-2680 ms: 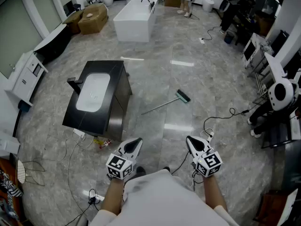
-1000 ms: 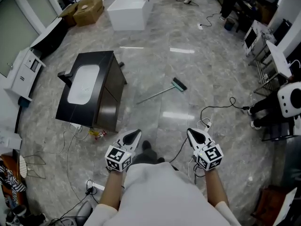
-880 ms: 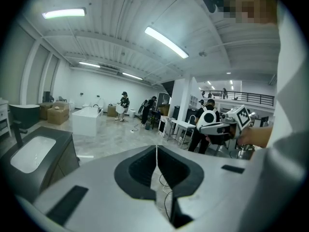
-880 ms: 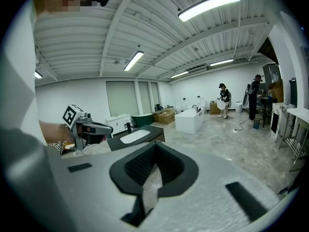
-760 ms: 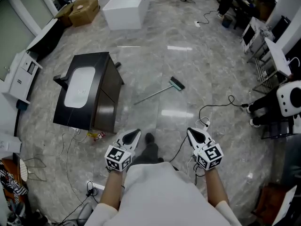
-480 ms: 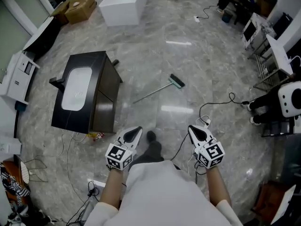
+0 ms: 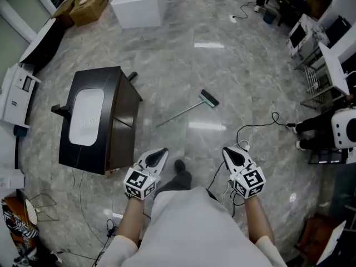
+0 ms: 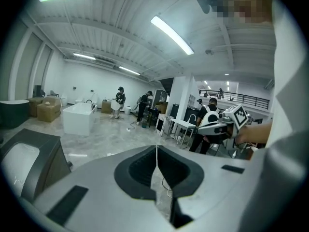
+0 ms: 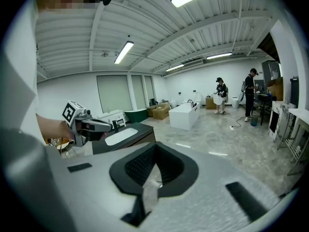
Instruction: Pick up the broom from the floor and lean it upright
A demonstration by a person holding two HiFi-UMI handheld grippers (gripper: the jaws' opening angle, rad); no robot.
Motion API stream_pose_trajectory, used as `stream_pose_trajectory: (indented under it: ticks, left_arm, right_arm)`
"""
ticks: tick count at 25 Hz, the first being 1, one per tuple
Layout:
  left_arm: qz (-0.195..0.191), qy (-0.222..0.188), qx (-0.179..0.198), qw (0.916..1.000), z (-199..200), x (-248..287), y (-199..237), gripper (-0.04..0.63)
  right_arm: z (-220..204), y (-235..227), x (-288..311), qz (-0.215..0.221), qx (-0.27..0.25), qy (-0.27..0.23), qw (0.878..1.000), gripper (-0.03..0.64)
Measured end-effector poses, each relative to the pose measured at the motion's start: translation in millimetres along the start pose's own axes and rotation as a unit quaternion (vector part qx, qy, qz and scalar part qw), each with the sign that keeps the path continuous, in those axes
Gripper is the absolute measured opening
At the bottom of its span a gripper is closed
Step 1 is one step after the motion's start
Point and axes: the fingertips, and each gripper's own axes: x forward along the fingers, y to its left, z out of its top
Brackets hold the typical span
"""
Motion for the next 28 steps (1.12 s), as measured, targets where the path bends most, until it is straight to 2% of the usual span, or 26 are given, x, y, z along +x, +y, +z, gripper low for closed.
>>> stream_pose_trajectory:
  ticks: [7,15,22,28]
  left_arm:
    - [-0.007,0.0,0.008,0.9999,23,38,56,0.011]
    - [0.013,-0.009,-0.014,0.9998,33,53,100,0.011]
    - [0.065,-0.002,-0.042,0.997,20,74,130,0.011]
    - [0.128,-0.012,-0.071,0.9892,22,112,146,0.011]
  right_arm:
    - [26,-25,67,0.007,-0.008,0.013,1.0,0.0]
    - [53,-37,118,0.03,-0.024,0.029,0.999,0.0]
    - [57,-59,171,0.092,-0.048,0.052,0.993,0.0]
    - [62,-103,217,0.16,-0.067,0.078,0.982,0.0]
